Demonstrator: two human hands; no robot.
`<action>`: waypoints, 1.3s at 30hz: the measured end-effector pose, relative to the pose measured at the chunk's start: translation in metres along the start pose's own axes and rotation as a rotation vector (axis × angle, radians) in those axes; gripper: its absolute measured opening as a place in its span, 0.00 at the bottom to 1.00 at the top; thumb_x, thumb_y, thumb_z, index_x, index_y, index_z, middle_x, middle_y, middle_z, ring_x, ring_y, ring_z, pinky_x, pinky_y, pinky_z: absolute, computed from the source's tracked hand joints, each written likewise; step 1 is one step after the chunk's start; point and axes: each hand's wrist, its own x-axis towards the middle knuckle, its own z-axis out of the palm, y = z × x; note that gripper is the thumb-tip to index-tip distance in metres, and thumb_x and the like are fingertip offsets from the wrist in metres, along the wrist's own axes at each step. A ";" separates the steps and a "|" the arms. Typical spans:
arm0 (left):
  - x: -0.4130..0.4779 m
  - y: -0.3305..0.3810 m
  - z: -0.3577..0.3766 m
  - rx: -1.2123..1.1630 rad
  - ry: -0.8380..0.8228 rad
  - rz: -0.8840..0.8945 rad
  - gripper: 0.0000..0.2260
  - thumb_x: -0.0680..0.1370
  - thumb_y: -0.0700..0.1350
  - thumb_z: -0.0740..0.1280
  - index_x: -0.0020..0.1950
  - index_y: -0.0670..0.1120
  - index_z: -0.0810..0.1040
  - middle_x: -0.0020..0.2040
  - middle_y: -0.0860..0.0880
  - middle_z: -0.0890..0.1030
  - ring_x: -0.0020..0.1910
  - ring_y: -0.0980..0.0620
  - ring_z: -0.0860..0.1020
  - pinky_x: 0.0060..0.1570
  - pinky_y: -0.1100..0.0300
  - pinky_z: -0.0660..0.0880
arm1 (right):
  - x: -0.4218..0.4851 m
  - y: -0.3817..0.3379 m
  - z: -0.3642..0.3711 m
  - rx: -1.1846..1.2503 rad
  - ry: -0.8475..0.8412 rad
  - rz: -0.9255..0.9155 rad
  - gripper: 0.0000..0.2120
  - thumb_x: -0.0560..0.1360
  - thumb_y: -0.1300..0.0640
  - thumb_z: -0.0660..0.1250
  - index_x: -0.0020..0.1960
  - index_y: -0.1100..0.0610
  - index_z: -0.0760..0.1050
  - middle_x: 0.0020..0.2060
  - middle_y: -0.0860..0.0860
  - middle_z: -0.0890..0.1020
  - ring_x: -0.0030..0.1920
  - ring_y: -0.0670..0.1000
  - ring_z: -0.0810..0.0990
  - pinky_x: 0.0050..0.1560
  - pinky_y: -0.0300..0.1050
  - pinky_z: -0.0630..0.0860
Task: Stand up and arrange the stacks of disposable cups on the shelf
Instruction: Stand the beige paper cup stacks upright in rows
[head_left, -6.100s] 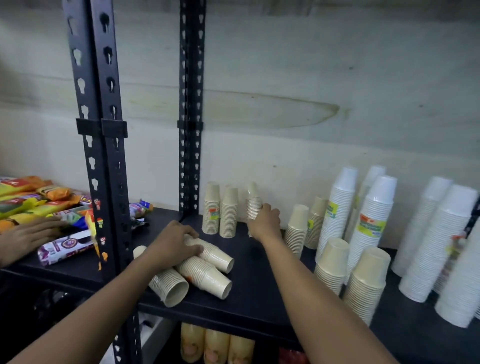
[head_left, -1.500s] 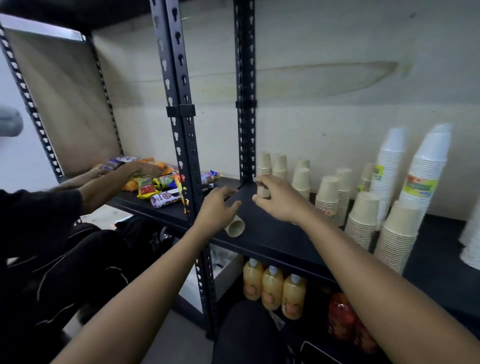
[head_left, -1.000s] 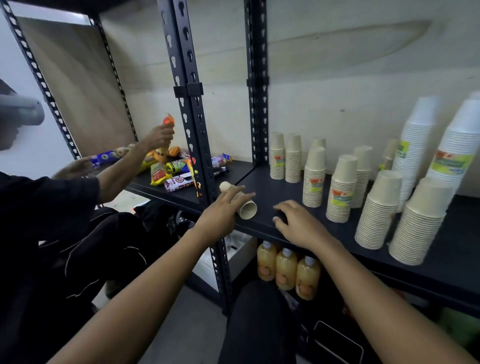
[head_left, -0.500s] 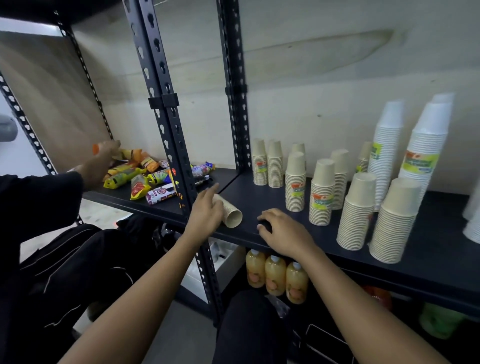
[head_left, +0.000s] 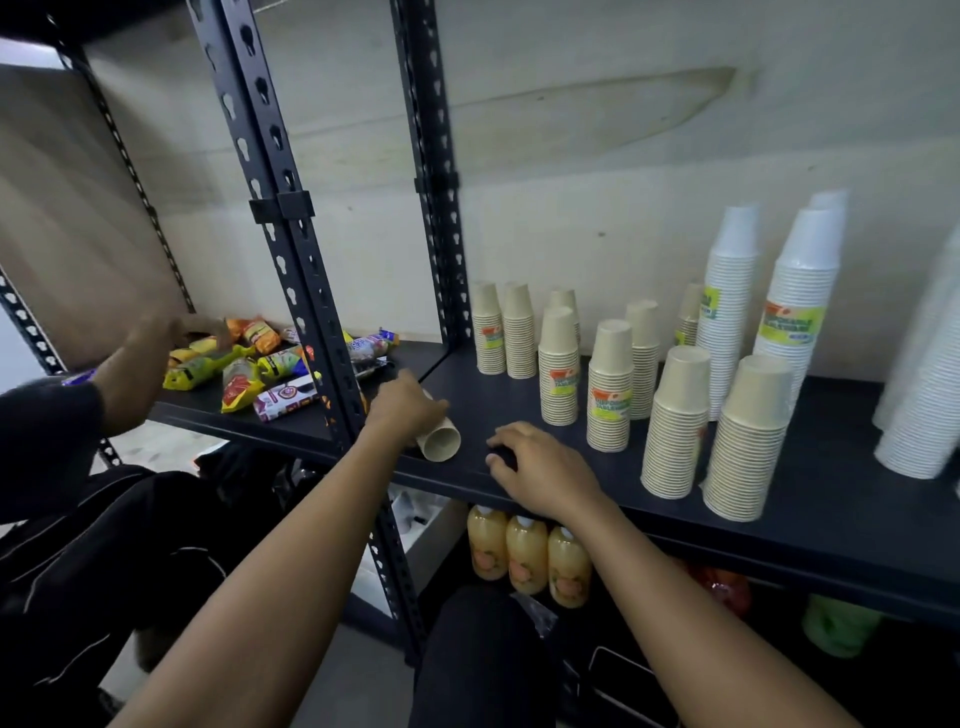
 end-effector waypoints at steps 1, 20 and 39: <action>-0.002 0.003 0.000 -0.058 -0.012 -0.012 0.31 0.77 0.55 0.71 0.74 0.43 0.66 0.66 0.39 0.75 0.55 0.40 0.77 0.41 0.52 0.77 | -0.002 0.001 -0.001 -0.003 0.003 0.004 0.19 0.82 0.44 0.60 0.69 0.49 0.75 0.70 0.43 0.73 0.68 0.48 0.74 0.58 0.47 0.73; -0.040 0.085 0.056 -0.605 0.119 0.693 0.41 0.71 0.50 0.80 0.79 0.51 0.63 0.70 0.51 0.73 0.64 0.52 0.76 0.63 0.48 0.78 | -0.073 0.034 -0.023 -0.006 0.124 0.052 0.16 0.81 0.48 0.62 0.67 0.49 0.78 0.68 0.42 0.75 0.66 0.45 0.76 0.61 0.45 0.76; -0.033 0.069 0.098 -0.733 0.025 0.647 0.41 0.70 0.48 0.81 0.78 0.57 0.64 0.65 0.48 0.75 0.59 0.56 0.78 0.63 0.51 0.78 | -0.079 0.032 -0.017 -0.071 0.209 0.041 0.16 0.81 0.47 0.63 0.67 0.48 0.78 0.67 0.40 0.76 0.63 0.44 0.77 0.55 0.41 0.76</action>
